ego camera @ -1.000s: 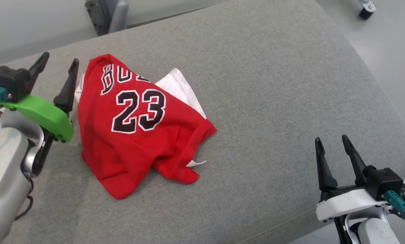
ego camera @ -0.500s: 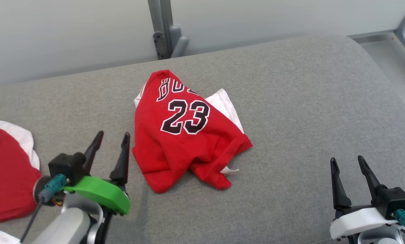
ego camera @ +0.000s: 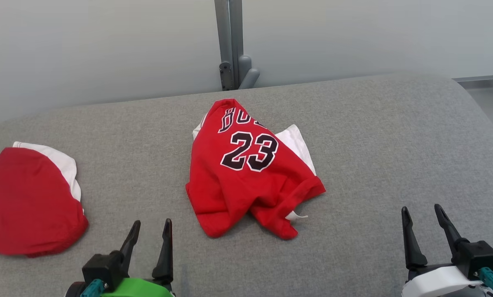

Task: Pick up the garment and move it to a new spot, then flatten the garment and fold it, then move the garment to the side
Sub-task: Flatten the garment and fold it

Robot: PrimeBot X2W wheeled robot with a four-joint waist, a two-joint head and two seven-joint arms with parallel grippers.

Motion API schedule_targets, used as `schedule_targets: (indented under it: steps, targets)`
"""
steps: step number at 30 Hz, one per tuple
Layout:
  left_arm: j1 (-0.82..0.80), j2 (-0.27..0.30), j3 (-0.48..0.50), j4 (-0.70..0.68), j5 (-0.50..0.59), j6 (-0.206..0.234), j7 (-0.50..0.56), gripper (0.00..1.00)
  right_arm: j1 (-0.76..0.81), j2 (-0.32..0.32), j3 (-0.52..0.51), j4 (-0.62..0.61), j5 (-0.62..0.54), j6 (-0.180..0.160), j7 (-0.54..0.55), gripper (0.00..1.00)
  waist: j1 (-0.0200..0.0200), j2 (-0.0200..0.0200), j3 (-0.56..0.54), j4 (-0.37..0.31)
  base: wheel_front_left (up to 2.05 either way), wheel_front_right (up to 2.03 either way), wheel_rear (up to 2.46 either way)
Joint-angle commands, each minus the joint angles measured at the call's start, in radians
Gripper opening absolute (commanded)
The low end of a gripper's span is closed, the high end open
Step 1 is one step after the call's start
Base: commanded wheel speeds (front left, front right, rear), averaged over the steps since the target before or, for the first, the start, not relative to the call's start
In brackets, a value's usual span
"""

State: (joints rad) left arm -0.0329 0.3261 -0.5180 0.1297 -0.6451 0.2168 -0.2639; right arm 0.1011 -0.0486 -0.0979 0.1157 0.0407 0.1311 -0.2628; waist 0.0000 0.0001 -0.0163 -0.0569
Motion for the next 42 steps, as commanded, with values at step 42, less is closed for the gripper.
schedule_targets:
  steps: [42]
  targets:
    - [-0.205,-0.211,-0.086,0.357,0.077,-0.119,0.111,1.00,-0.041,-0.003,0.021,-0.028,0.055,-0.001,-0.003,1.00,0.0000,-0.0001,0.161,-0.271,0.00,0.00,0.00]
